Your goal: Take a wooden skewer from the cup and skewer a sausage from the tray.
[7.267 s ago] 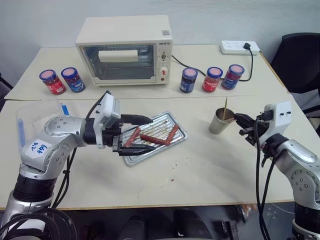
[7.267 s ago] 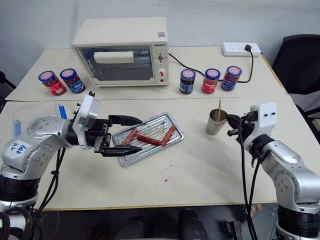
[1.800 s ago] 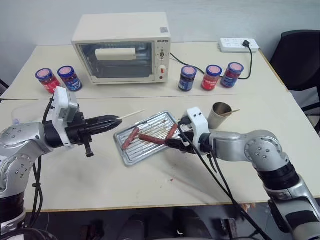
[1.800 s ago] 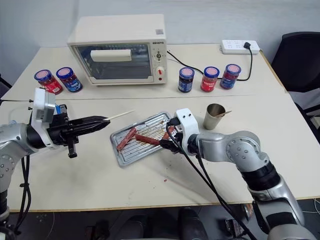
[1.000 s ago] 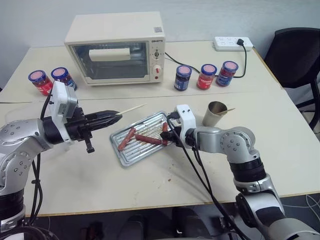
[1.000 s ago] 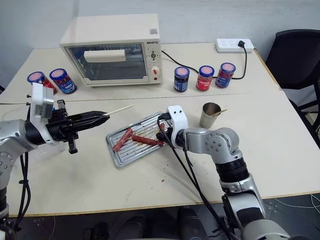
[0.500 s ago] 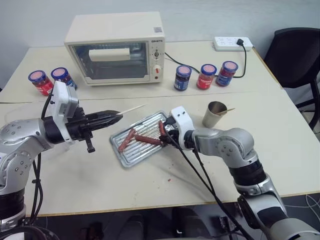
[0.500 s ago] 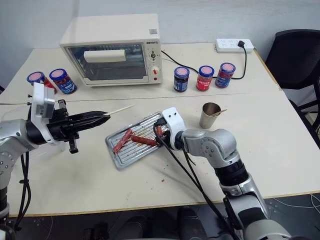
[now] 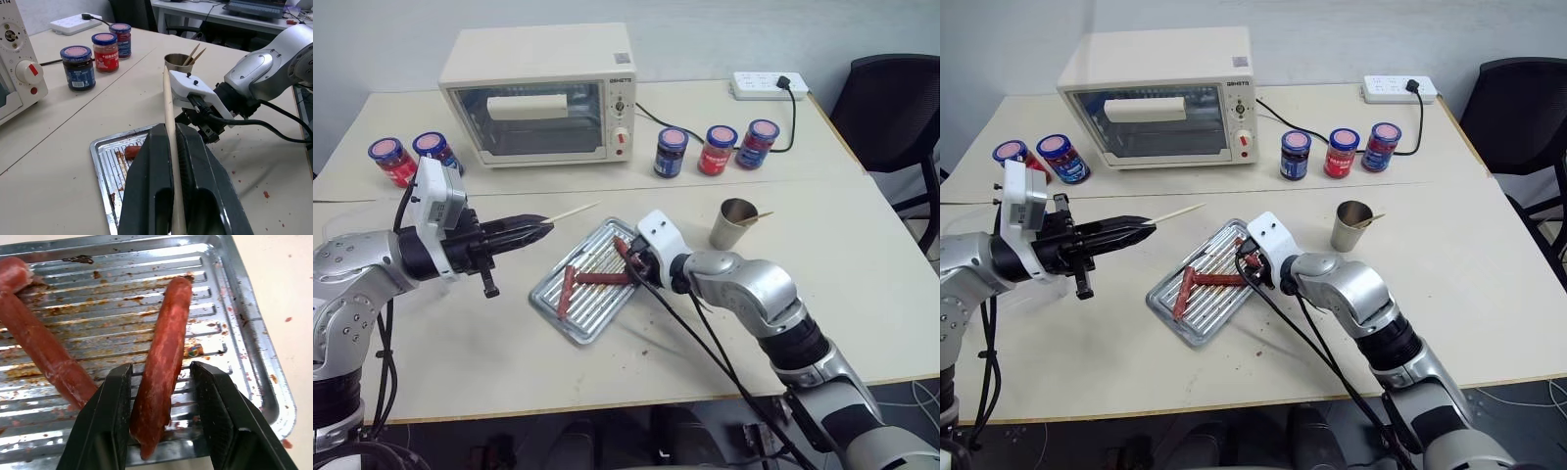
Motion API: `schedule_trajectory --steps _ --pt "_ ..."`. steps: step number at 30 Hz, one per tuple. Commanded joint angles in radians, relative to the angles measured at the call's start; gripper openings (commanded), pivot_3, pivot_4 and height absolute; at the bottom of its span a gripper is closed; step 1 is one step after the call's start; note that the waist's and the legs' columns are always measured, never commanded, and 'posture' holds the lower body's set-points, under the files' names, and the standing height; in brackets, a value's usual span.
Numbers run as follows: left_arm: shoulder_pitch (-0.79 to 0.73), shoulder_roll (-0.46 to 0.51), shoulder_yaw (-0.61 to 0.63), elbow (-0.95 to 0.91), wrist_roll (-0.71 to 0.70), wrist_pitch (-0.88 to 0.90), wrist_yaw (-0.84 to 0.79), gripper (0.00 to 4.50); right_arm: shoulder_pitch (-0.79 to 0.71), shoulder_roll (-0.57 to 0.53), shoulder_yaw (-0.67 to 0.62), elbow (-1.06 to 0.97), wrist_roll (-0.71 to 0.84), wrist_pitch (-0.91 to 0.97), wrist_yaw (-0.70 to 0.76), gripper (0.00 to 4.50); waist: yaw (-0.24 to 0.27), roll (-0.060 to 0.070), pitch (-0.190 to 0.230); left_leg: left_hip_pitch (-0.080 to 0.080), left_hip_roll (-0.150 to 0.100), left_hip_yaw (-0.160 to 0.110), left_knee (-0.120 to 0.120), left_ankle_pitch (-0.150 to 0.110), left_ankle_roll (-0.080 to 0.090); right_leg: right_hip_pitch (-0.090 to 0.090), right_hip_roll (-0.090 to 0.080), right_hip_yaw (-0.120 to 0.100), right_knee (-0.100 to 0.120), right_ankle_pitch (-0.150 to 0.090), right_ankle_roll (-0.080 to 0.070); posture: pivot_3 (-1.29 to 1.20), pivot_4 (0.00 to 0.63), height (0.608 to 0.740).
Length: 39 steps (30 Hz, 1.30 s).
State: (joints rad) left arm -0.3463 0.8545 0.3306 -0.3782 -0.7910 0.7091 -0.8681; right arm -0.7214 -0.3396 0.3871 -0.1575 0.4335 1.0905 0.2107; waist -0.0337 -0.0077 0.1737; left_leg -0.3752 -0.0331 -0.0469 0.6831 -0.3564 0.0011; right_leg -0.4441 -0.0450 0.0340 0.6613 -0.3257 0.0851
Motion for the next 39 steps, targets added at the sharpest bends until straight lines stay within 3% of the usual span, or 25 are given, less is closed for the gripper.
schedule_trajectory --steps 1,2,16,22,31,39 --pt "-0.017 0.003 0.002 -0.007 0.000 -0.020 -0.002 0.00 0.013 0.015 -0.007 -0.024 -0.030 -0.005 0.026 0.96 0.000 0.000 0.000 0.000 0.000 0.000 0.000 0.000 0.000 0.000 0.000 0.000 0.000 0.000 0.000 0.00 0.150 0.740" --pt "-0.018 0.003 0.001 -0.007 0.001 -0.021 -0.001 0.00 0.015 0.016 -0.008 -0.026 -0.036 -0.003 0.030 0.70 0.000 0.000 0.000 0.000 0.000 0.000 0.000 0.000 0.000 0.000 0.000 0.000 0.000 0.000 0.000 0.00 0.150 0.740" --pt "-0.037 0.001 -0.028 0.024 0.014 -0.040 -0.022 0.00 -0.029 0.008 -0.094 -0.031 -0.051 0.032 0.117 0.70 0.001 0.000 0.000 0.000 0.000 0.000 0.000 0.000 0.000 0.000 0.000 0.000 0.001 0.000 0.000 0.00 0.150 0.740" --pt "-0.066 0.012 -0.068 0.051 0.020 -0.055 -0.082 0.00 -0.185 -0.157 -0.206 -0.012 0.103 0.149 0.388 0.70 0.002 0.000 0.000 0.000 -0.001 0.000 0.000 0.000 0.000 0.000 0.000 0.000 0.000 0.000 0.000 0.00 0.150 0.740" --pt "-0.098 0.049 -0.127 0.065 0.019 -0.055 -0.210 0.00 -0.291 -0.522 -0.125 0.022 0.168 0.028 0.911 0.70 0.005 0.000 0.000 -0.001 -0.001 0.000 0.000 0.000 0.001 0.000 -0.001 0.000 -0.002 0.000 0.000 0.00 0.150 0.740" --pt "-0.116 0.085 -0.162 0.056 0.019 -0.048 -0.298 0.00 -0.296 -0.610 -0.139 0.000 0.212 0.010 1.119 0.70 0.007 0.000 0.000 -0.001 -0.001 0.000 0.000 0.000 0.001 -0.001 -0.001 0.001 -0.003 0.000 0.000 0.00 0.150 0.740"
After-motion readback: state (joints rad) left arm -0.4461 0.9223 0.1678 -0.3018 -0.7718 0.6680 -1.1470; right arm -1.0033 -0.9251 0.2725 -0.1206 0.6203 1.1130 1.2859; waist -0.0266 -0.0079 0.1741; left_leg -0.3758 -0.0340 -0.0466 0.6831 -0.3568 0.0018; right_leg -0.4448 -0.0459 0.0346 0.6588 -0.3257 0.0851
